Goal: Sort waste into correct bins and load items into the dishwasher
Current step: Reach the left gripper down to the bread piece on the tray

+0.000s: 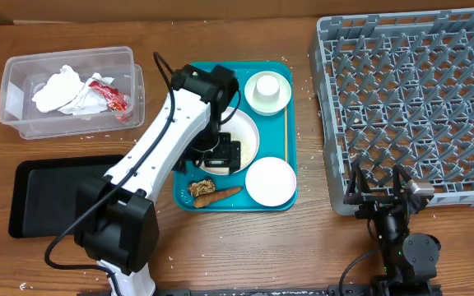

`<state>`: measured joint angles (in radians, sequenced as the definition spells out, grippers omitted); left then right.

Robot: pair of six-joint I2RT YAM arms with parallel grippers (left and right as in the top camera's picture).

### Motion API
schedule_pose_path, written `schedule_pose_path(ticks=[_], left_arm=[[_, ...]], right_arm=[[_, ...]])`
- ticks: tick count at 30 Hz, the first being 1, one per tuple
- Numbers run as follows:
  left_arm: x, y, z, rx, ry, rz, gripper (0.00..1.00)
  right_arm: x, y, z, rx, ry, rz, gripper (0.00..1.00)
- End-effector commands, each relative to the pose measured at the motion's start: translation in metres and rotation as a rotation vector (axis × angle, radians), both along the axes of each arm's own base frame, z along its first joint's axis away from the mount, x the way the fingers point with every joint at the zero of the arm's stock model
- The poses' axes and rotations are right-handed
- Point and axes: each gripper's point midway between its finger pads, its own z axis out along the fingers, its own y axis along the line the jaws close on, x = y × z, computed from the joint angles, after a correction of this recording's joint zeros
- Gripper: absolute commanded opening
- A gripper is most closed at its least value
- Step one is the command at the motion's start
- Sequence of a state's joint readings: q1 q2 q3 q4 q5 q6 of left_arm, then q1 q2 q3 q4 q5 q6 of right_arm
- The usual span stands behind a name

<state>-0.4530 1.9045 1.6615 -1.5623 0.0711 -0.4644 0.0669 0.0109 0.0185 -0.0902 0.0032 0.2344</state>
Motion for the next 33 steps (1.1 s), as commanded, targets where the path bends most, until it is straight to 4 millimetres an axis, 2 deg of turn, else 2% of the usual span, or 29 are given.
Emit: schedule_pose_path(ticks=[1, 3, 6, 10, 12, 16, 20, 23, 25, 29, 33], left_arm=[[-0.013, 0.024, 0.004, 0.166, 0.028, 0.082, 1.0], [-0.021, 0.029, 0.009, 0.193, 0.053, 0.091, 1.0], [-0.025, 0.023, 0.014, 0.176, 0.039, 0.064, 1.0], [-0.042, 0.018, 0.026, 0.153, 0.004, 0.008, 1.0], [-0.056, 0.026, 0.033, 0.159, -0.017, 0.029, 1.0], [-0.069, 0.039, 0.033, 0.183, -0.05, 0.101, 1.0], [-0.069, 0.03, 0.019, 0.124, -0.072, 0.111, 1.0], [-0.067, 0.018, -0.001, 0.067, -0.076, 0.076, 1.0], [-0.062, 0.009, -0.021, 0.016, -0.097, 0.051, 1.0], [-0.053, 0.008, -0.048, -0.011, -0.143, 0.042, 1.0], [-0.037, 0.016, -0.064, -0.018, -0.2, 0.08, 1.0]], right_arm=[[0.0, 0.002, -0.002, -0.006, -0.004, 0.01, 1.0], [0.0, 0.002, -0.002, -0.006, -0.004, 0.01, 1.0], [0.0, 0.002, -0.002, -0.006, -0.004, 0.01, 1.0], [0.0, 0.002, -0.002, -0.006, -0.004, 0.01, 1.0], [0.0, 0.002, -0.002, -0.006, -0.004, 0.01, 1.0], [0.0, 0.002, -0.002, -0.006, -0.004, 0.01, 1.0], [0.0, 0.002, -0.002, -0.006, -0.004, 0.01, 1.0], [0.0, 0.002, -0.002, -0.006, -0.004, 0.01, 1.0], [0.0, 0.002, -0.002, -0.006, -0.004, 0.01, 1.0], [0.0, 0.002, -0.002, -0.006, -0.004, 0.01, 1.0], [0.0, 0.002, -0.002, -0.006, -0.004, 0.01, 1.0]])
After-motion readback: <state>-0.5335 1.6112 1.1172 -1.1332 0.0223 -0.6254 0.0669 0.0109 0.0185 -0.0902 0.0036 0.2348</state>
